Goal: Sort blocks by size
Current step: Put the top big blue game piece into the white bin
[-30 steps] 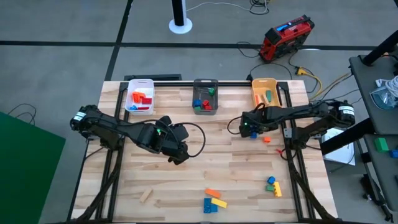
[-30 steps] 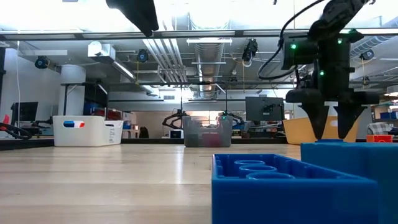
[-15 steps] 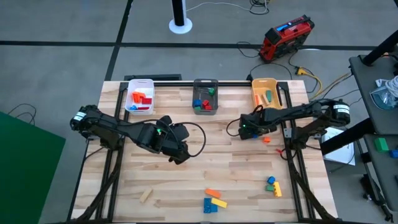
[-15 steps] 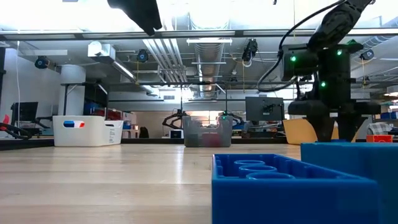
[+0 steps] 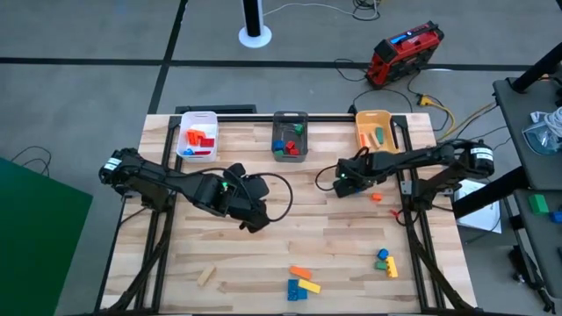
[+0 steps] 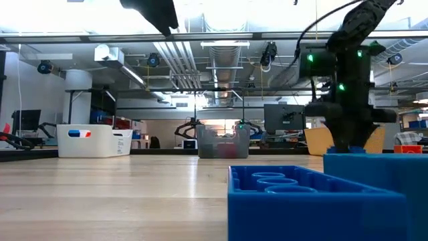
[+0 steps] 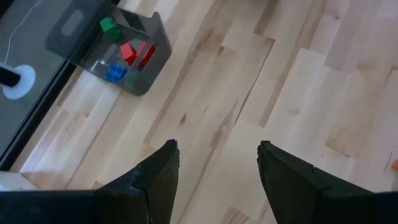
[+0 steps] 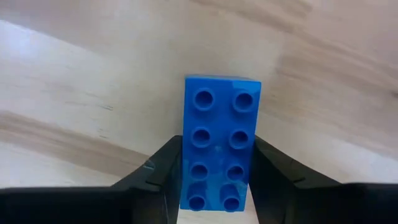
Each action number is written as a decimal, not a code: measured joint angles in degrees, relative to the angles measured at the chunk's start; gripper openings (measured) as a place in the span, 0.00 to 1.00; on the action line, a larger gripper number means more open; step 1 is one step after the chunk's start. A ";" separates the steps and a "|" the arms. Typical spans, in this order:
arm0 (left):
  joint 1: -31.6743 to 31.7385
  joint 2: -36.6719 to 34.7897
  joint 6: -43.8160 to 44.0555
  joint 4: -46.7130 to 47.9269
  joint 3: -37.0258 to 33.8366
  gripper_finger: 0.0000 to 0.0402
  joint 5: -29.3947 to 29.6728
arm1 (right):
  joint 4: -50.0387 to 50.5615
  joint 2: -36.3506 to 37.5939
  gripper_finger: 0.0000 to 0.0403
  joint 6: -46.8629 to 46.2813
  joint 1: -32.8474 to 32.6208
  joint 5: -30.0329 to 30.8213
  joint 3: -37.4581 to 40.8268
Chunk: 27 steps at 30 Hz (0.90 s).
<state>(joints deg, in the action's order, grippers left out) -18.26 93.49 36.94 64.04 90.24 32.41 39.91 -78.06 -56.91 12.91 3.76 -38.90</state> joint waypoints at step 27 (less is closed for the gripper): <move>0.11 -0.76 -37.61 -36.06 0.00 0.48 -12.72 | -23.71 7.77 0.33 17.05 -8.45 -51.02 -22.46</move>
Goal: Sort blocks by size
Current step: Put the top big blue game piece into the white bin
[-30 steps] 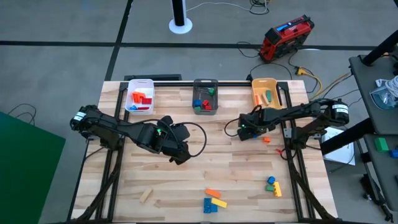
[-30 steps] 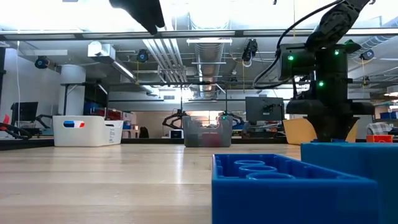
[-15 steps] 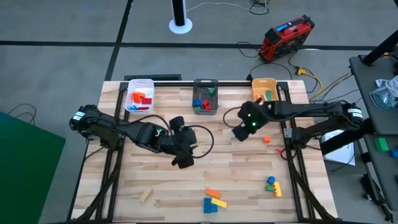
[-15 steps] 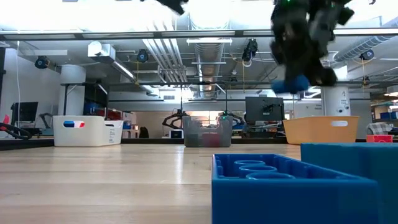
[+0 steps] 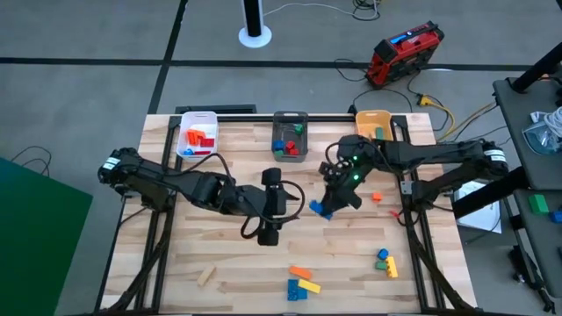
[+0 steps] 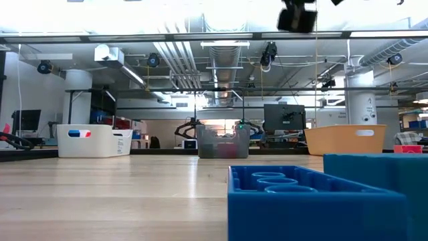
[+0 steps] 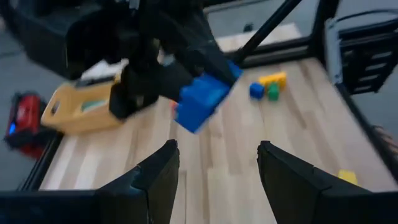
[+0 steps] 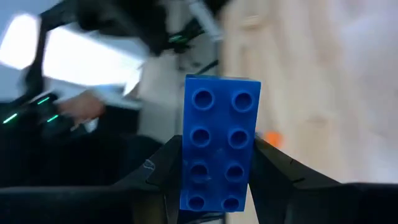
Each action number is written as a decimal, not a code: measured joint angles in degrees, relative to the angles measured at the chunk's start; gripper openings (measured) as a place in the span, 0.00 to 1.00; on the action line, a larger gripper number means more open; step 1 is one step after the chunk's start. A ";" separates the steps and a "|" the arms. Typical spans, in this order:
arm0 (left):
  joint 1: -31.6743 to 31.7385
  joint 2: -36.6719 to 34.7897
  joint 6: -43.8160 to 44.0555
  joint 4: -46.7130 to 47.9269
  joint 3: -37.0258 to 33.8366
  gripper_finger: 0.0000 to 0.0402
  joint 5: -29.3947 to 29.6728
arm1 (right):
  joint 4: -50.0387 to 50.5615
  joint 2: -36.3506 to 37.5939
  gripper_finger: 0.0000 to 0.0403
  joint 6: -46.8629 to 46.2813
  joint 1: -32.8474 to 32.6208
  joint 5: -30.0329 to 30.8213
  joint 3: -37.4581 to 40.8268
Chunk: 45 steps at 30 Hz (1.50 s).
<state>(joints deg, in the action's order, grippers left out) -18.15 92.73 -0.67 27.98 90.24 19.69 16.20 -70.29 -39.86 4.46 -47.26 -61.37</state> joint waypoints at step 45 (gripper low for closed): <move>-0.22 0.27 -1.58 -2.72 0.02 0.48 -11.73 | -8.33 -13.84 0.33 0.04 -4.20 -10.82 -9.37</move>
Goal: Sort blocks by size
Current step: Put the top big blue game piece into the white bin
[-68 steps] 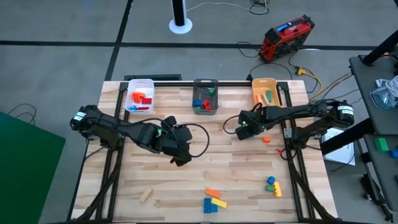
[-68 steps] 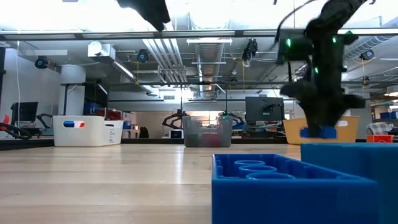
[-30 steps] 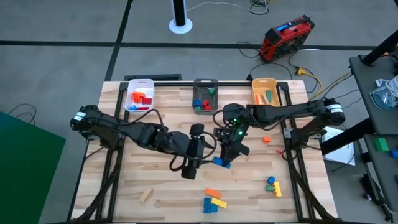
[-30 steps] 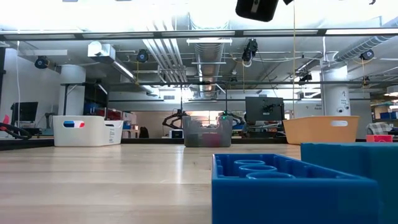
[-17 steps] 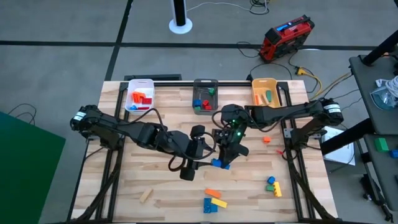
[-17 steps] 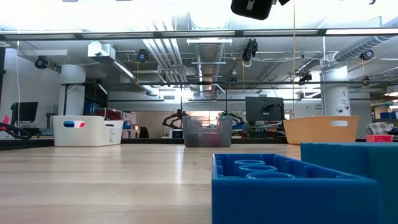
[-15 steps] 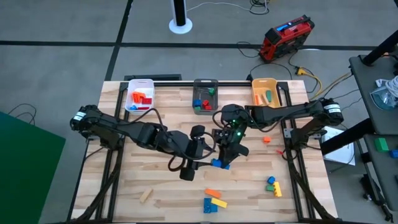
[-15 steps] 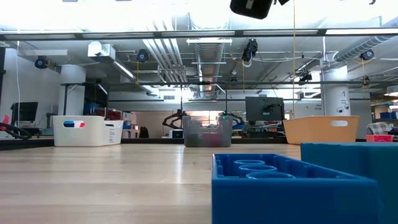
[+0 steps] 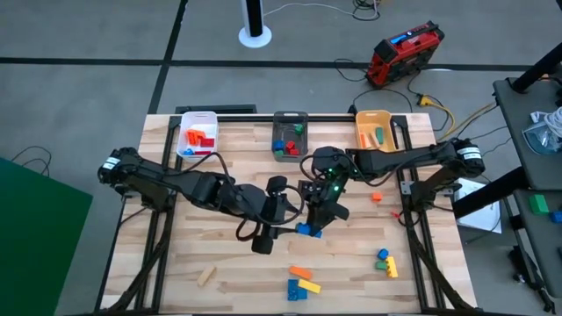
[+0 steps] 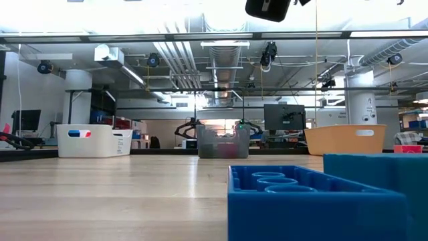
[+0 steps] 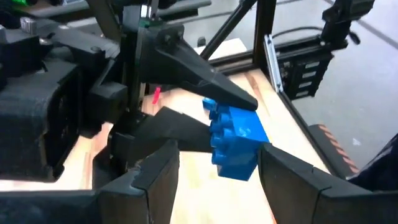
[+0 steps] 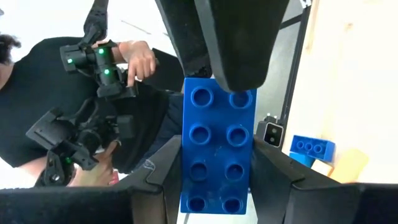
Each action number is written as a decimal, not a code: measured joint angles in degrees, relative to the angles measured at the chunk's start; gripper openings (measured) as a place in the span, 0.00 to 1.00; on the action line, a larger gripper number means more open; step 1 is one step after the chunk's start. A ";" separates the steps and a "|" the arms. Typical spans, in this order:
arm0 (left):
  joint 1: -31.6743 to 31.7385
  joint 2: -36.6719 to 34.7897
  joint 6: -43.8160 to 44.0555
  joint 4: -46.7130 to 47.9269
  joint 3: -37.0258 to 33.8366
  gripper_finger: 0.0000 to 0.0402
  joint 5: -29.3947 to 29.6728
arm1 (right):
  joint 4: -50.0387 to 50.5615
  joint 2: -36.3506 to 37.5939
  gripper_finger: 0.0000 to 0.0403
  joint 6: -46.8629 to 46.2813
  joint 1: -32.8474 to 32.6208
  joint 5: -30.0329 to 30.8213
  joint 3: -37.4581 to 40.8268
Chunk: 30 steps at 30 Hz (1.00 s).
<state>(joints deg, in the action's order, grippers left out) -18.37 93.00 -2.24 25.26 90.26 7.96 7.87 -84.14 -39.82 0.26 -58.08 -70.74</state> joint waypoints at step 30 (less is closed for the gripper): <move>0.35 0.56 -3.69 -3.51 0.00 0.25 -0.14 | -3.85 0.07 0.33 0.49 0.01 -0.54 -2.30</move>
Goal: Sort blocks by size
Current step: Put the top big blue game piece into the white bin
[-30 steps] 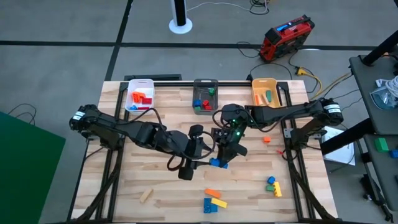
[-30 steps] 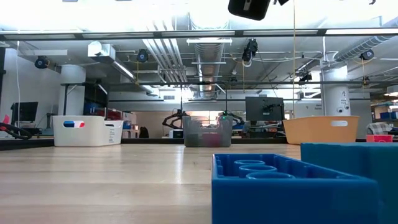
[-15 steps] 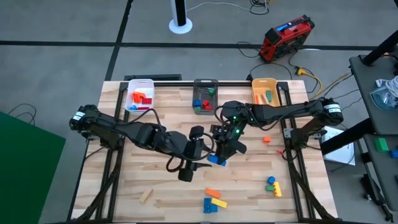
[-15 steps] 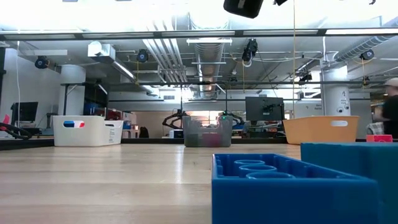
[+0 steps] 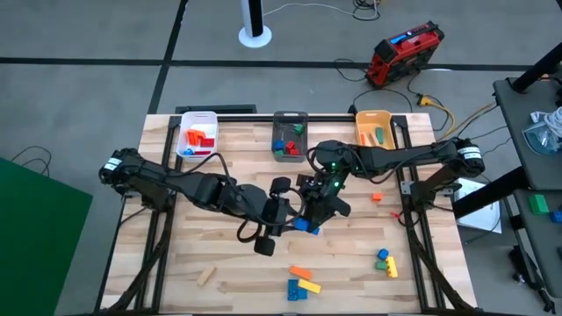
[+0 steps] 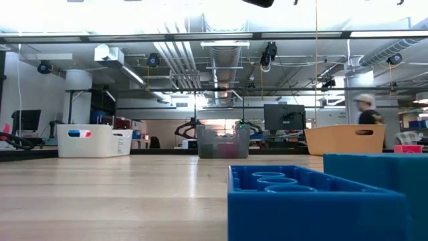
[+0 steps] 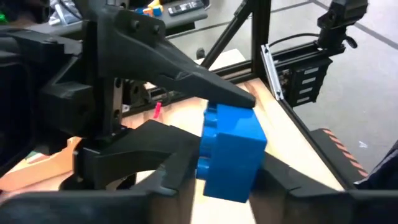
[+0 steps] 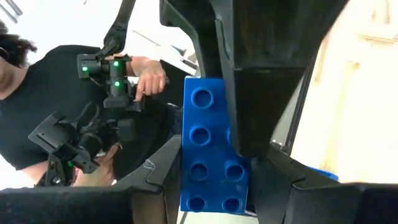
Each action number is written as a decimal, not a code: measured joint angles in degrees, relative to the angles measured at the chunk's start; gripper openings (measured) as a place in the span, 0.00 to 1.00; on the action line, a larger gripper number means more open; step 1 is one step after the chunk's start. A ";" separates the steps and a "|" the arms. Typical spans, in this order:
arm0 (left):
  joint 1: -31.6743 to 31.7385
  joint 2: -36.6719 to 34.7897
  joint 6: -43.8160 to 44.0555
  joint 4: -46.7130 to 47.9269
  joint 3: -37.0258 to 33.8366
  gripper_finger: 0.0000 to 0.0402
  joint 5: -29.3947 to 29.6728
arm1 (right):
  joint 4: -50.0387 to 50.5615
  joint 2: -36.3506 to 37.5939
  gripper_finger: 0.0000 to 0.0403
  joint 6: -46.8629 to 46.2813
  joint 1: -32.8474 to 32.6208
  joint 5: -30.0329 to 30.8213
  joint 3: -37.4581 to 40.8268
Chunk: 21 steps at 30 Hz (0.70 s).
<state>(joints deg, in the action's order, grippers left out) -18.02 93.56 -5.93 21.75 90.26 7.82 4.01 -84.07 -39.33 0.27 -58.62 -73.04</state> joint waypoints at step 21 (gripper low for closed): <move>4.12 -2.36 1.57 10.59 -0.02 0.16 5.97 | 3.43 -0.82 0.77 -1.54 7.68 0.31 -0.54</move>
<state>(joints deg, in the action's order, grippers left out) -13.91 91.20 -4.36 32.34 90.24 13.79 7.45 -84.89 -40.87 7.95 -58.31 -73.58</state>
